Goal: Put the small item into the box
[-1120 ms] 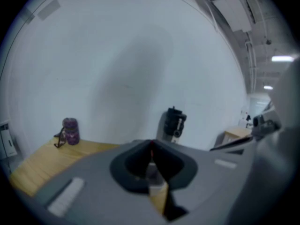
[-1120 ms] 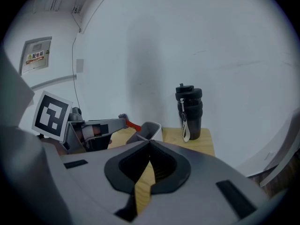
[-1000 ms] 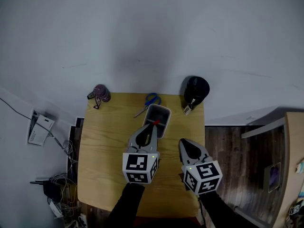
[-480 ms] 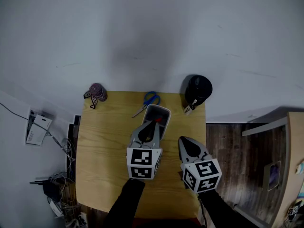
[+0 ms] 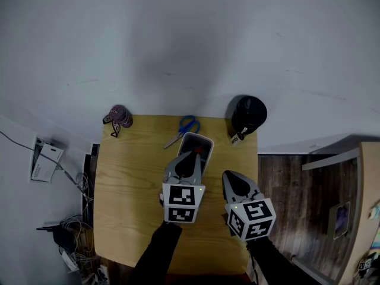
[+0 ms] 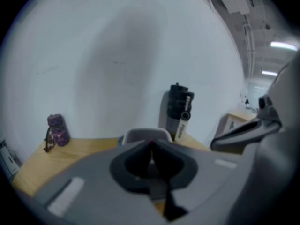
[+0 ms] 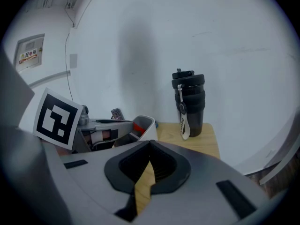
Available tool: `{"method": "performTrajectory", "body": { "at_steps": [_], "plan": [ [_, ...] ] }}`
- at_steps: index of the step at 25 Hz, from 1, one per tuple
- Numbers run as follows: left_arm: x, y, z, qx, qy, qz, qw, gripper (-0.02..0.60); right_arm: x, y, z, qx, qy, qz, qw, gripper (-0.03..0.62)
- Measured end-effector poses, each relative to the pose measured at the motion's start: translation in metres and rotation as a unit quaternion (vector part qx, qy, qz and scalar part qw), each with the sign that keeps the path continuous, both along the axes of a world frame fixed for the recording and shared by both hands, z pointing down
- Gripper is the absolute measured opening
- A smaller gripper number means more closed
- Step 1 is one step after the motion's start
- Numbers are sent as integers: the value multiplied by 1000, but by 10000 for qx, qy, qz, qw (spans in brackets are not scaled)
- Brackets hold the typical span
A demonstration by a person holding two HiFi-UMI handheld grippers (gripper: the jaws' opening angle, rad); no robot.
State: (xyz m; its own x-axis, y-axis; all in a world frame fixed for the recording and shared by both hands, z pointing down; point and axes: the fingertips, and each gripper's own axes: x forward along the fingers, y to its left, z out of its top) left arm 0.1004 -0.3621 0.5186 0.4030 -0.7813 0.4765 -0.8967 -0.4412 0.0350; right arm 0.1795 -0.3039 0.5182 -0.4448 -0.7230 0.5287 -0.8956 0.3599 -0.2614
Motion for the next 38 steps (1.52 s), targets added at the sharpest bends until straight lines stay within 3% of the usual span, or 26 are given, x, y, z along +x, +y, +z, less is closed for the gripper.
{"method": "performTrajectory", "body": {
  "at_steps": [11, 27, 38],
  "plan": [
    [2, -4, 1, -102, 24, 13, 9999, 41, 1, 0, -1, 2, -1, 0, 10000, 8],
    [-20, 34, -56, 433, 151, -119, 9989, 40, -2, 22, -47, 478, -48, 57, 9988, 8],
    [-38, 74, -91, 710, 322, -70, 9969, 6, -7, 54, -88, 892, -34, 167, 9959, 8]
  ]
}}
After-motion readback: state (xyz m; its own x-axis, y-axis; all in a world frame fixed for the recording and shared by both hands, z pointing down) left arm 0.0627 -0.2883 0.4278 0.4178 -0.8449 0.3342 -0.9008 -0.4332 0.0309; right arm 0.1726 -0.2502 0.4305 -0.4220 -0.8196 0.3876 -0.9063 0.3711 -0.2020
